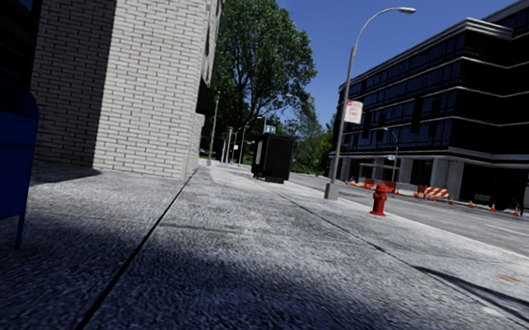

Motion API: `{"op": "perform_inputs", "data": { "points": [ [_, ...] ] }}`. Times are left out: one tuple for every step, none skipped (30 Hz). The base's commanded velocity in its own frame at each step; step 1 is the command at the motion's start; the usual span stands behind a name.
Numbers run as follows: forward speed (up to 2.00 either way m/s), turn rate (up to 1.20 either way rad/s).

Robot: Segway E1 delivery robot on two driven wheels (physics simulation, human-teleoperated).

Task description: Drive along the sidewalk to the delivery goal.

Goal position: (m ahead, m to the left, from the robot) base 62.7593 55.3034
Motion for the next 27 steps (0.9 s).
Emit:
{"op": "perform_inputs", "data": {
  "points": [
    [2.0,0.0],
    [2.0,0.0],
    [2.0,0.0],
    [2.0,0.0],
    [2.0,0.0],
    [2.0,0.0],
    [2.0,0.0],
    [2.0,0.0],
    [2.0,0.0],
    [2.0,0.0],
    [2.0,0.06],
    [2.0,0.06],
    [2.0,0.14],
    [2.0,0.19],
    [2.0,0.21],
    [2.0,0.21],
    [2.0,0.22],
    [2.0,0.23],
    [2.0,0.26],
    [2.0,0.26],
    [2.0,0.3],
    [2.0,0.32],
    [2.0,0.32],
    [2.0,0.33],
    [2.0,0.33],
    [2.0,0.34],
    [2.0,0.34]
  ]
}}
